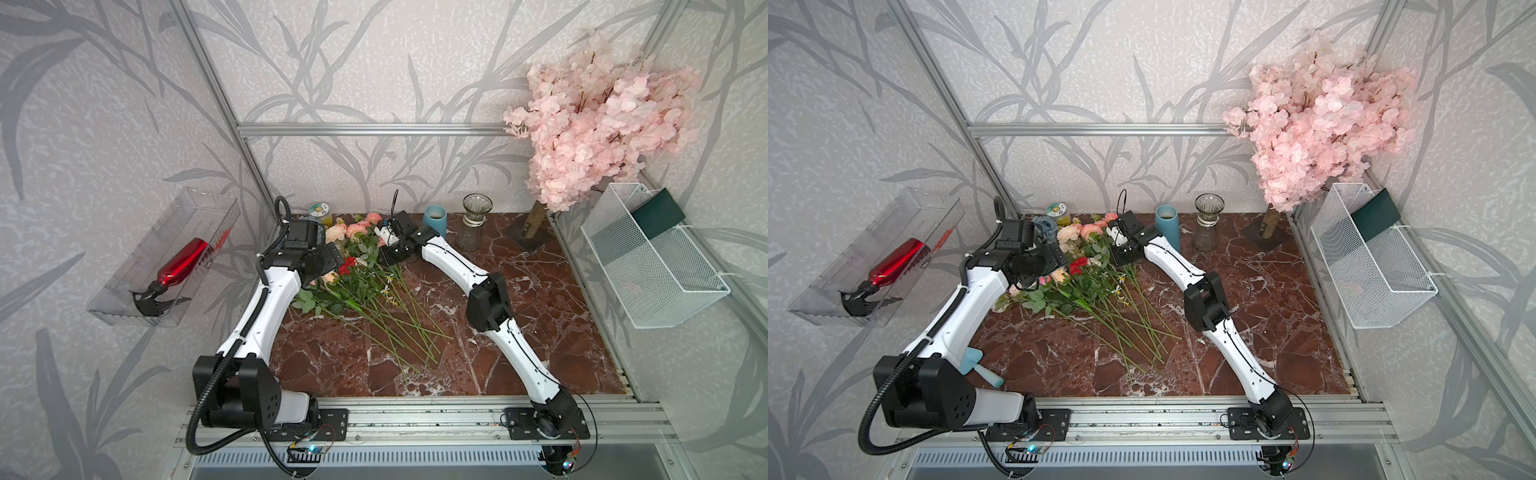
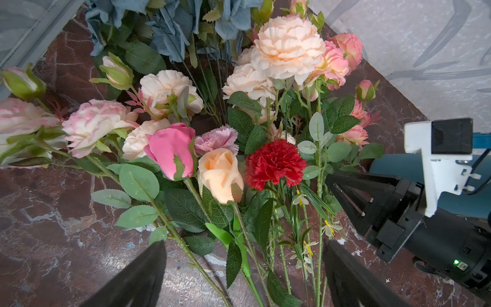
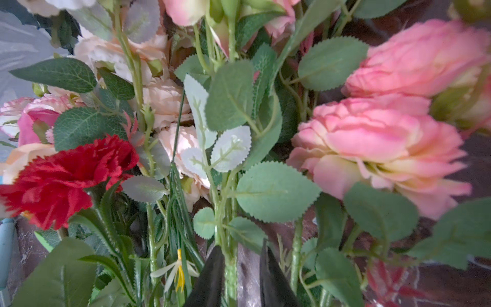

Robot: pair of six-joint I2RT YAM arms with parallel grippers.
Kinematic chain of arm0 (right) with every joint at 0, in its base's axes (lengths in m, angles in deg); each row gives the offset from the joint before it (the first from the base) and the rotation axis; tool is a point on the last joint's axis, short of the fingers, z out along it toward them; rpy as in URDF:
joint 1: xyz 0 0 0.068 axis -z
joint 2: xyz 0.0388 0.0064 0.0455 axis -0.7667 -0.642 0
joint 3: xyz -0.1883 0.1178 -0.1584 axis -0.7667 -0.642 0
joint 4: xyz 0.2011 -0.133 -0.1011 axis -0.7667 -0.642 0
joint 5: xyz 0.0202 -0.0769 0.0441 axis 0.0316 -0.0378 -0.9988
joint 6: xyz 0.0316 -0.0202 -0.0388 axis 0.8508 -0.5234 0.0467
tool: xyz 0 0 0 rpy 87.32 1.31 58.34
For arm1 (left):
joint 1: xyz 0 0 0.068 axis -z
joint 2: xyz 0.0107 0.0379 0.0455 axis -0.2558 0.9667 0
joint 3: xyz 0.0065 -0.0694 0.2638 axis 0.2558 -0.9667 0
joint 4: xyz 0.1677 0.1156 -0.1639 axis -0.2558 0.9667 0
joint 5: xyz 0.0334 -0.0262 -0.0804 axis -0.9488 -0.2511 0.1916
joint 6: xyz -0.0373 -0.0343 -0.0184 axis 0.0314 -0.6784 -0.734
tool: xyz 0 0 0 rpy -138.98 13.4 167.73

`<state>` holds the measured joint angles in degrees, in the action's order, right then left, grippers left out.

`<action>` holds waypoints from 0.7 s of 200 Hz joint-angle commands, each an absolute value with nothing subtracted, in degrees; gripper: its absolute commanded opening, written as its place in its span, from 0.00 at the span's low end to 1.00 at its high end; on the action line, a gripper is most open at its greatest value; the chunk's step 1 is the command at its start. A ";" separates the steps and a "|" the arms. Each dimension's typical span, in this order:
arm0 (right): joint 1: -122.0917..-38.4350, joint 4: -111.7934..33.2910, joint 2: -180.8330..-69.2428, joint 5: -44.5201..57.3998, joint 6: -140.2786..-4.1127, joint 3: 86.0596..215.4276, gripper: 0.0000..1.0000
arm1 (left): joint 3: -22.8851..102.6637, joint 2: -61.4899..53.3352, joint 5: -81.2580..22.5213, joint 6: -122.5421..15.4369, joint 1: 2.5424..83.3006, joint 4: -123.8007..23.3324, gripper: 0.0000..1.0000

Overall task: Place the pink flowers into the vase
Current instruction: Pick up the flower at the center of the board.

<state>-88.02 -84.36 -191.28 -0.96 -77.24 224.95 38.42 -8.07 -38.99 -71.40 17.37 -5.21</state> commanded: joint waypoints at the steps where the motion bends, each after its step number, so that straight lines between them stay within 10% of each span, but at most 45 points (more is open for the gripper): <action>1: -88.38 -85.81 -193.48 -2.27 -77.63 228.29 0.26 | 39.68 -9.11 -40.72 -70.96 17.02 -5.08 0.93; 140: -89.70 -86.98 -195.83 -3.95 -78.22 227.81 0.36 | 39.64 -8.95 -40.63 -70.89 16.84 -5.07 0.93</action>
<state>-88.96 -85.50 -194.78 -2.80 -77.59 227.52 38.42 -8.07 -39.27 -71.25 17.04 -5.21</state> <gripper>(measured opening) 0.311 0.933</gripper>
